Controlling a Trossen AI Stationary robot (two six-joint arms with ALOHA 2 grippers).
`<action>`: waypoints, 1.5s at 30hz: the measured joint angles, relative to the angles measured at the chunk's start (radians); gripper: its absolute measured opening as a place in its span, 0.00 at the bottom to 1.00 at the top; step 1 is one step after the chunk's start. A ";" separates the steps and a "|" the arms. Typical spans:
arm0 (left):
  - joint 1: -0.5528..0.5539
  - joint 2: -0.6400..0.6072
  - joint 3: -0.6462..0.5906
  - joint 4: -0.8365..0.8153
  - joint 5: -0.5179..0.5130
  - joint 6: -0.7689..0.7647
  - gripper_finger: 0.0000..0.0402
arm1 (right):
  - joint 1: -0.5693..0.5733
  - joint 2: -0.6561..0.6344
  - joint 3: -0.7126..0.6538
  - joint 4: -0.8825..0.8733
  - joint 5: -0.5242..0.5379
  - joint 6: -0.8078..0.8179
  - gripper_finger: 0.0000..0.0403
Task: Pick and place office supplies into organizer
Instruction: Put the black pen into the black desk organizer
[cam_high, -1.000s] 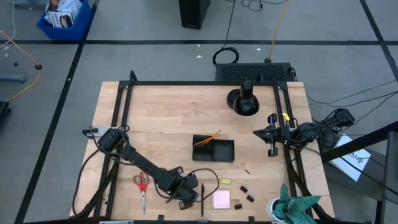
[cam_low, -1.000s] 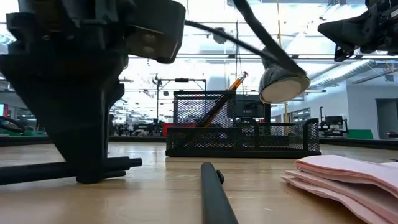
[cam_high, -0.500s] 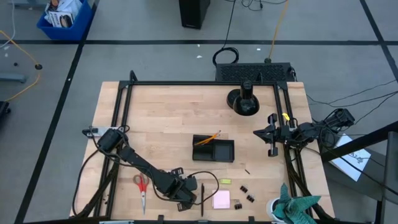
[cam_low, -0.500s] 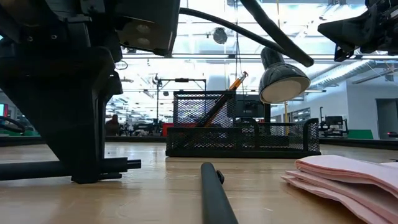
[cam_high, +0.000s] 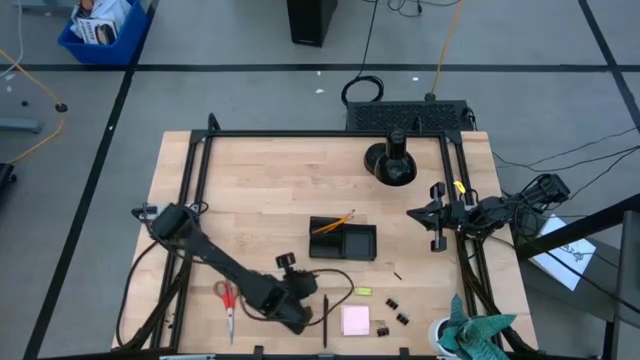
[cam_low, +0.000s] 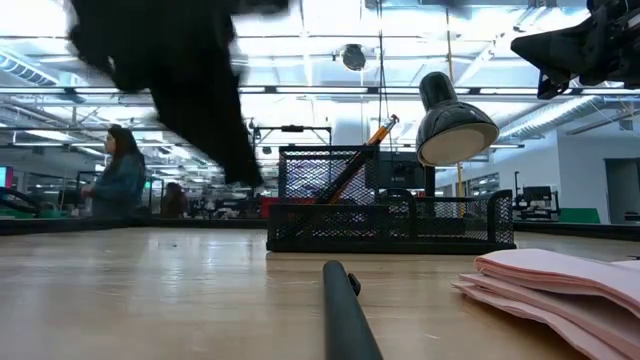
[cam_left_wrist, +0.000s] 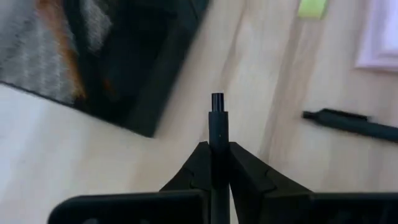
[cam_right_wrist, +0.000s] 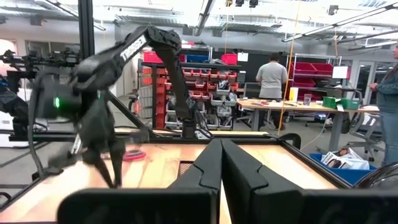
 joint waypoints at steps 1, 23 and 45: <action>-0.001 -0.019 0.000 -0.008 -0.018 0.014 0.06 | 0.000 0.000 0.000 -0.001 0.000 0.001 0.01; 0.304 -0.324 -0.132 0.410 -0.169 0.653 0.07 | 0.000 0.012 0.000 0.013 0.000 0.001 0.01; 0.462 -0.332 -0.611 1.514 0.246 0.858 0.08 | 0.000 0.039 0.000 0.045 0.001 -0.025 0.01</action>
